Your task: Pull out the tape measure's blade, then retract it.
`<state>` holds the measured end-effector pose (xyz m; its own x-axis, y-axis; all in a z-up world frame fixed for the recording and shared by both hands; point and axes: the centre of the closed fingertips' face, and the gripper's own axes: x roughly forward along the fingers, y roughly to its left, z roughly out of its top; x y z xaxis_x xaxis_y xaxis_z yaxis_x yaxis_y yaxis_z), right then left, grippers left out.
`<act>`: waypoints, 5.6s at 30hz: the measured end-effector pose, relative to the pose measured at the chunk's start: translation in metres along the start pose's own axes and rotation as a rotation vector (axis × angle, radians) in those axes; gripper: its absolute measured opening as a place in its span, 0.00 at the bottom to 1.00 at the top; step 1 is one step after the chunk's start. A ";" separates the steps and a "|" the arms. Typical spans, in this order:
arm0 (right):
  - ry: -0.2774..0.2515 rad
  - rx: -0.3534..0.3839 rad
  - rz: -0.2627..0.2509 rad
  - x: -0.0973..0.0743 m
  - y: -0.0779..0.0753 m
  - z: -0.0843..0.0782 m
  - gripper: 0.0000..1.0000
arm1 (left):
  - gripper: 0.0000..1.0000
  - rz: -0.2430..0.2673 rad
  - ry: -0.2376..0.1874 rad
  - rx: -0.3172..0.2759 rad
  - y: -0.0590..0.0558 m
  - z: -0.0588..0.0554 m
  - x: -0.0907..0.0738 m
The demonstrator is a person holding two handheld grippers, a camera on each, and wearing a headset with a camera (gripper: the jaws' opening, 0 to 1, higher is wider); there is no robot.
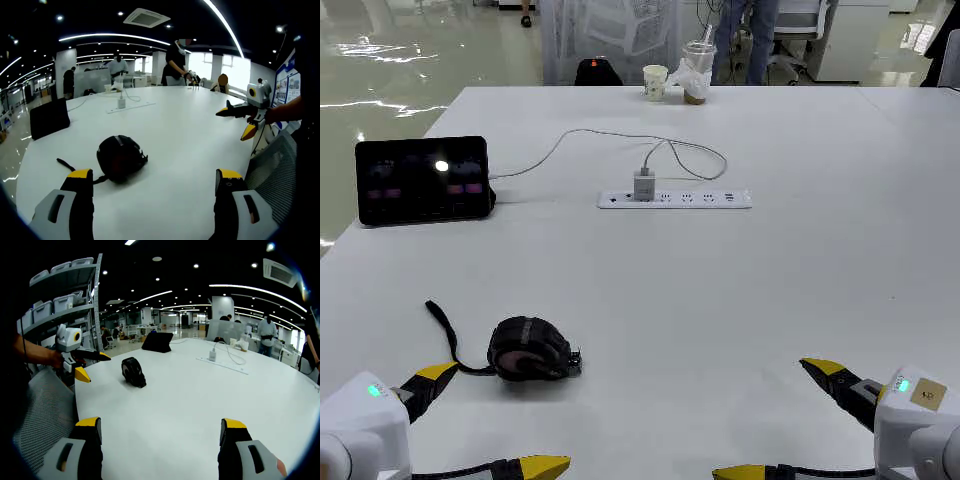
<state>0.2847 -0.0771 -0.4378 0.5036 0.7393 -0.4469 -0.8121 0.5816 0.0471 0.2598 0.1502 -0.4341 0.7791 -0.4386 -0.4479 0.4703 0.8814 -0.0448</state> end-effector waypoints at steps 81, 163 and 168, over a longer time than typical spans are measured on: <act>0.073 -0.085 0.101 0.020 -0.015 0.005 0.99 | 0.98 -0.094 0.053 0.084 0.021 0.013 0.018; 0.151 -0.416 0.476 0.134 0.015 0.022 0.59 | 0.41 -0.408 0.384 0.432 0.066 -0.003 0.066; 0.161 -0.440 0.502 0.143 0.019 0.022 0.54 | 0.37 -0.435 0.417 0.459 0.068 -0.002 0.066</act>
<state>0.3479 0.0470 -0.4812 0.0128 0.8039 -0.5946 -0.9970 -0.0355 -0.0694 0.3416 0.1814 -0.4687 0.3060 -0.5469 -0.7793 0.8959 0.4424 0.0414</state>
